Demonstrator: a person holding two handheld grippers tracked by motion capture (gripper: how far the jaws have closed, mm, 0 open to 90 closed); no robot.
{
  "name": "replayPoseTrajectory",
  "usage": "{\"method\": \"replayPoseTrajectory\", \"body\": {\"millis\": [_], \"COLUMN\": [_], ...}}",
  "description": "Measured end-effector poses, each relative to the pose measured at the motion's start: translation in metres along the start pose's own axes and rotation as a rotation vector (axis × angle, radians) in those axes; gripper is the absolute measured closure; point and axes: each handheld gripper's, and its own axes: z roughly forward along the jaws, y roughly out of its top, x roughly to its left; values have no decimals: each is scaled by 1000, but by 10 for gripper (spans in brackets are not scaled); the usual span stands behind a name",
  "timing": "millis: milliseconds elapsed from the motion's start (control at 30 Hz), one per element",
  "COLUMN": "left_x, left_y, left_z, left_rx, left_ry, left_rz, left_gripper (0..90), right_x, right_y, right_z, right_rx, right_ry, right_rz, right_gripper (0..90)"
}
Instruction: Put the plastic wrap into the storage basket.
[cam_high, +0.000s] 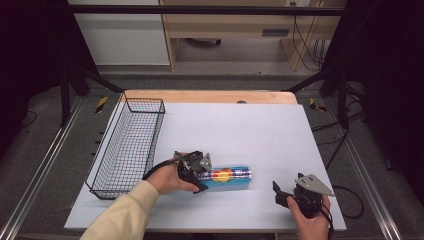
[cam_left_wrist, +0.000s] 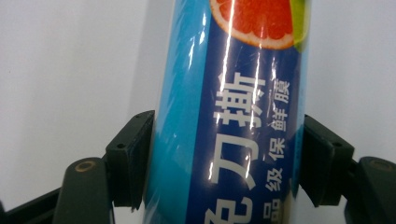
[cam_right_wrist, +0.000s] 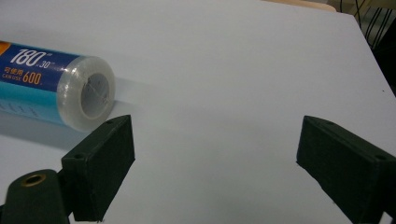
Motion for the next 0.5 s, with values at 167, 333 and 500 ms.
{"method": "replayPoseTrajectory", "body": {"millis": [167,333,500], "left_x": [-5,-10,-18], "left_y": [-2,-3,0], "left_z": [-4,-14,-27], "left_rx": [-23,-45,-89], "left_ry": [6,12,18], "left_rz": [-26,-37,-53], "left_gripper": [307,312,314], "right_x": [0,-1,-1], "right_y": [0,0,0], "right_z": [0,-1,-2], "right_rx": [-1,-2,-3], "right_ry": [-2,-5,-7], "right_rz": [3,6,9], "right_gripper": [117,119,120]}}
